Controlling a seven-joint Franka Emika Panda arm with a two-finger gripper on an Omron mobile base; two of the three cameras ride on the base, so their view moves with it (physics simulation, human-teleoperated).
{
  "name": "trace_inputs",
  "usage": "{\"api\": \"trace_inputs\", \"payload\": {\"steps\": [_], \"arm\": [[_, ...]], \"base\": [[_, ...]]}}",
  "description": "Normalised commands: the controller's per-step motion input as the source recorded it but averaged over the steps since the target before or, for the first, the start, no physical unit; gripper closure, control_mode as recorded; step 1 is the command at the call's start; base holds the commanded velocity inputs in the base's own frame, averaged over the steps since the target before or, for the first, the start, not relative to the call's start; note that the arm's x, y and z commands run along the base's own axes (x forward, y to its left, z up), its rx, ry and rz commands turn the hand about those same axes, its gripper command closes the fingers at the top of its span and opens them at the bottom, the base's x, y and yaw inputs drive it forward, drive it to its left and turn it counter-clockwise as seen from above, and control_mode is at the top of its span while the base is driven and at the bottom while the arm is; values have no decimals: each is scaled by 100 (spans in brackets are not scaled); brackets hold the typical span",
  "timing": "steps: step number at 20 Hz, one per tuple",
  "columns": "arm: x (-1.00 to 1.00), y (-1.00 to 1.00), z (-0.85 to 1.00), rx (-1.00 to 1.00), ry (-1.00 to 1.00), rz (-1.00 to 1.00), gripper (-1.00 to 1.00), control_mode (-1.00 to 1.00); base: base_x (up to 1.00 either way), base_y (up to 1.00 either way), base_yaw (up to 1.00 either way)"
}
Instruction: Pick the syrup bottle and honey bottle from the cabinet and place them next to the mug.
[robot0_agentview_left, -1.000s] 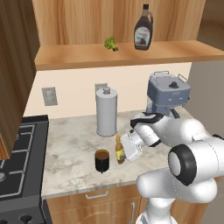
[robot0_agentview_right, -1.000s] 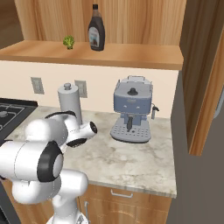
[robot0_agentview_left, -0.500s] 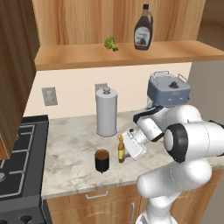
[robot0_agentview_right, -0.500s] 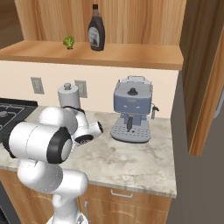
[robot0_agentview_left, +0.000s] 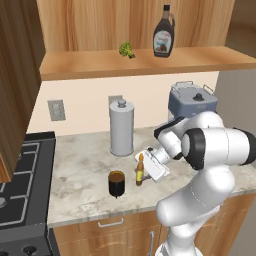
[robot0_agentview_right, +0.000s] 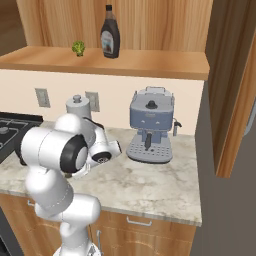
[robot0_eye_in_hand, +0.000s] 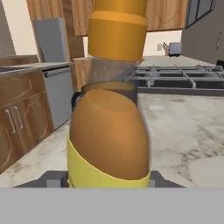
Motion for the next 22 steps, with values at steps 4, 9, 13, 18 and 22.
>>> {"api": "trace_inputs", "payload": {"steps": [4,9,13,18,22], "arm": [[-15,4,0,0,-2,7,100,-100],[-20,8,0,0,-6,7,100,-100],[-9,21,0,0,-21,2,100,-100],[0,17,2,0,-7,0,100,-100],[0,11,0,0,0,0,100,-100]], "base": [[0,0,0],[0,0,0],[0,0,0],[0,0,0],[0,0,0]]}}
